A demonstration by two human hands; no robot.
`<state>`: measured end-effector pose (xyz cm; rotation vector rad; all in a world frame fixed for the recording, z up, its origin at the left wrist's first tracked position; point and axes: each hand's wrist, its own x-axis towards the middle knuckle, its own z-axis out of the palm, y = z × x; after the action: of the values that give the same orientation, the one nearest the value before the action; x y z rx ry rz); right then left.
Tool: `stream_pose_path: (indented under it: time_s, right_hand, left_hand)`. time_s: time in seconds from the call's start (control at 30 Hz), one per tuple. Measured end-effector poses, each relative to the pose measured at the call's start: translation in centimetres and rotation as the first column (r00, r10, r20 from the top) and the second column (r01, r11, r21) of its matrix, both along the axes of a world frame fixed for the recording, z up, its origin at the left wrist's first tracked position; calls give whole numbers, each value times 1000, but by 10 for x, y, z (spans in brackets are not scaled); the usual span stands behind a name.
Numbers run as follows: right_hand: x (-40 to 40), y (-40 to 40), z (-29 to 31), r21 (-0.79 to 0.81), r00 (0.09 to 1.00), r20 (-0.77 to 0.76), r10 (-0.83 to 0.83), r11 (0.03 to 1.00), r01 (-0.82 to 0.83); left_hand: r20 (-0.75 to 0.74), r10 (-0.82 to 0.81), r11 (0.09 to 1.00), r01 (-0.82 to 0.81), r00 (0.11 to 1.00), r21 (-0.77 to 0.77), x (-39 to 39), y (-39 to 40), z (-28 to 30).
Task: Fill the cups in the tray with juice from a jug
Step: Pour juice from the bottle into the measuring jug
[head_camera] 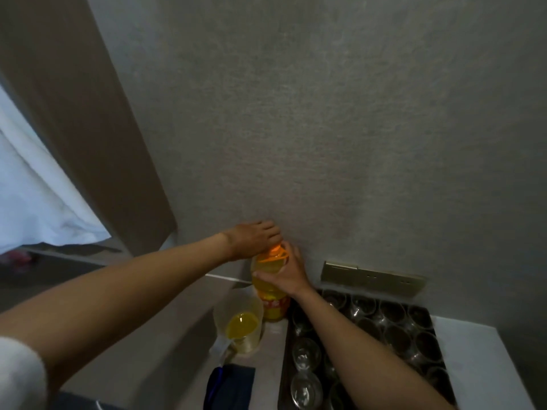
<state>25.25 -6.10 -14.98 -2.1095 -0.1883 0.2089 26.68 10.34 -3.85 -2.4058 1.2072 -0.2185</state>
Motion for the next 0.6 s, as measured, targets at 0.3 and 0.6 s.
stream_pose_path:
  time_s: [0.3,0.6]
  right_hand:
    - [-5,3,-1,59,999,31,-26,998,24]
    - [-6,4,-3,24,1000,6,-25,999,25]
  left_hand:
    - [-175,585,809,-586,792,53,-5,-37,-1]
    - [-108,779,626,-778,618,60,-12,-64,3]
